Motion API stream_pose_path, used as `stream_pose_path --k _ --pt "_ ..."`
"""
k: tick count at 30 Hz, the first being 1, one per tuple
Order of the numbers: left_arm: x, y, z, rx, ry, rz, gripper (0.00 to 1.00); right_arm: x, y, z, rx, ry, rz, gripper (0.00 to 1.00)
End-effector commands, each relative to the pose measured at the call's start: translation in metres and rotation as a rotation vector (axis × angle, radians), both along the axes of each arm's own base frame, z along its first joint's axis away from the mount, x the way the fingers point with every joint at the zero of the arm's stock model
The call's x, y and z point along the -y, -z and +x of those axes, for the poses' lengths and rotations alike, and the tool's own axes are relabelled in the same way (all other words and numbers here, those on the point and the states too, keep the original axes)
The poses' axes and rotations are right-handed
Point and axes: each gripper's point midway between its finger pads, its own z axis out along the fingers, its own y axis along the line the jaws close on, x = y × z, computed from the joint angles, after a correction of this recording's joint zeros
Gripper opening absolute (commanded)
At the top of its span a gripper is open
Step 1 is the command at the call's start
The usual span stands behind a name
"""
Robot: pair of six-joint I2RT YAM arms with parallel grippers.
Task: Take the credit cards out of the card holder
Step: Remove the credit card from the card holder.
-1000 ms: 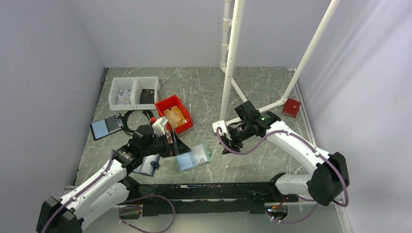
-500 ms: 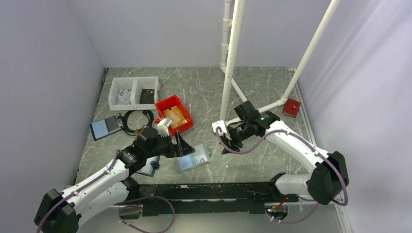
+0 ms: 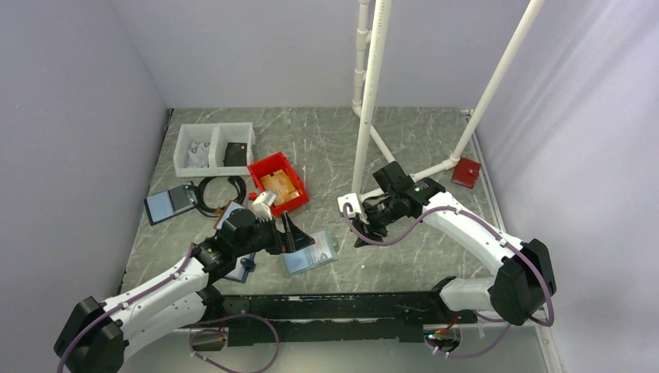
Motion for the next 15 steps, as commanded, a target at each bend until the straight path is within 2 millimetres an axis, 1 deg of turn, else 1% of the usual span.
stream_pose_path --k 1,7,11,15 --pt "0.0056 -0.0112 0.0076 0.052 -0.019 -0.057 0.96 -0.0045 0.0006 0.0033 0.019 -0.012 0.017 0.50" --pt "0.0084 -0.0168 0.0142 0.094 -0.018 -0.055 0.96 -0.0027 0.0051 0.0066 0.022 -0.001 -0.002 0.50" --pt "0.0097 -0.0107 0.0132 0.082 -0.016 -0.067 0.96 -0.0027 0.0070 0.0072 0.020 0.000 -0.008 0.50" --pt "0.0094 -0.0088 0.0137 0.084 -0.023 -0.075 0.96 -0.0029 0.0083 0.0072 0.014 -0.001 -0.011 0.50"
